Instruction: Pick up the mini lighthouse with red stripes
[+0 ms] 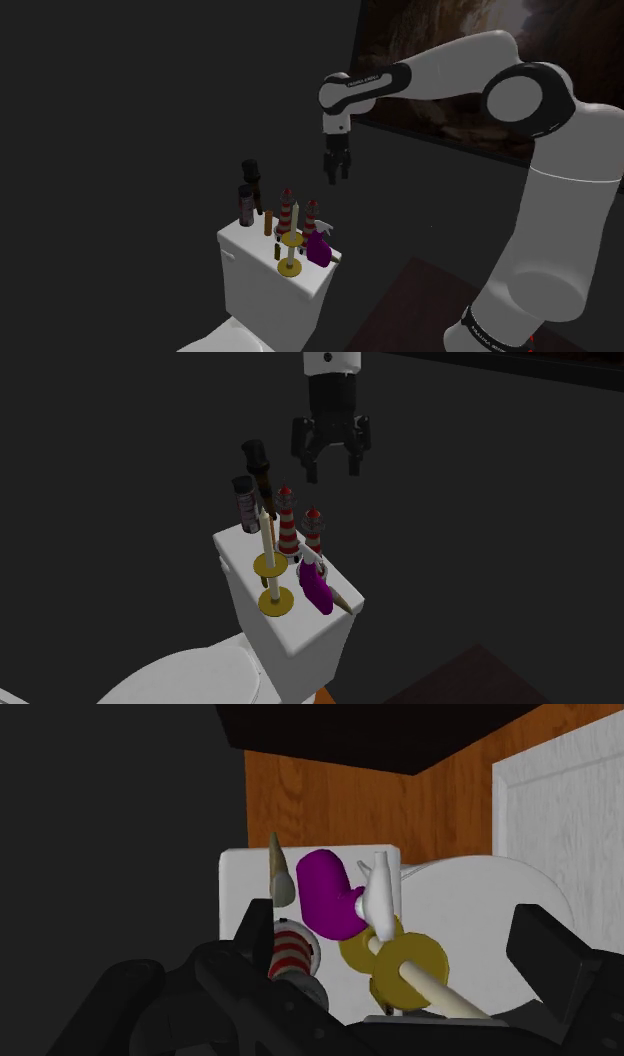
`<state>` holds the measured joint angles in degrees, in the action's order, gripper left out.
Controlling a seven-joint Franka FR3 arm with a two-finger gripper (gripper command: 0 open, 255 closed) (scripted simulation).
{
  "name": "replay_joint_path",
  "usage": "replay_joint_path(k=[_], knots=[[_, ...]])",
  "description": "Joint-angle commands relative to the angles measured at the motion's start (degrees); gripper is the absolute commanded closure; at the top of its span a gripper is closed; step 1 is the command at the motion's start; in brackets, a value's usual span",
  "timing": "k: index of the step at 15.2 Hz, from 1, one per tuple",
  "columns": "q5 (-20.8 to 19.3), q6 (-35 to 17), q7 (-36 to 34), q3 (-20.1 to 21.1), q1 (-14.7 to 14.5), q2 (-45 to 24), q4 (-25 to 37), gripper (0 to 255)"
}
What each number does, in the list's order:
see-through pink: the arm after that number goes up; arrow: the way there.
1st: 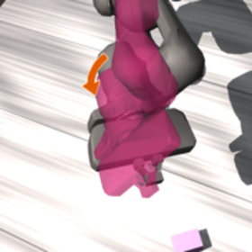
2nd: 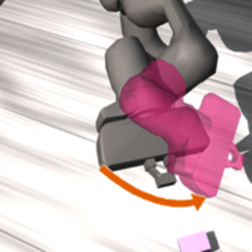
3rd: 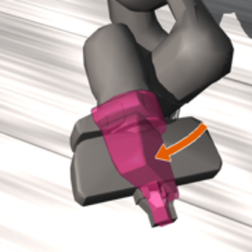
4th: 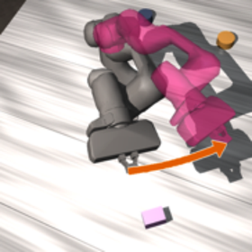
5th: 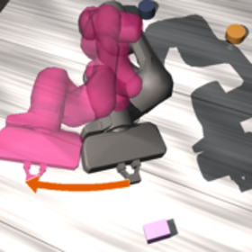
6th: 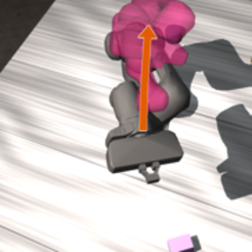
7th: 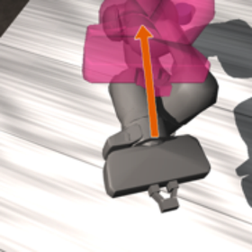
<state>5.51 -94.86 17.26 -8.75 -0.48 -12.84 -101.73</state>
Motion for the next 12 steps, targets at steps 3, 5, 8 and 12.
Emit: replay_joint_path(k=[3, 5, 8, 12], knots=[[0.55, 1.89, 2.51, 0.28, 0.92, -10.72, 9.63, 0], [0.73, 3.20, 3.50, 0.56, 1.42, -16.19, 14.98, 0], [0.85, 5.90, 4.74, 1.08, 2.23, -24.85, 24.24, 0], [0.78, 10.23, 5.72, 1.75, 3.23, -35.38, 36.91, 0]])
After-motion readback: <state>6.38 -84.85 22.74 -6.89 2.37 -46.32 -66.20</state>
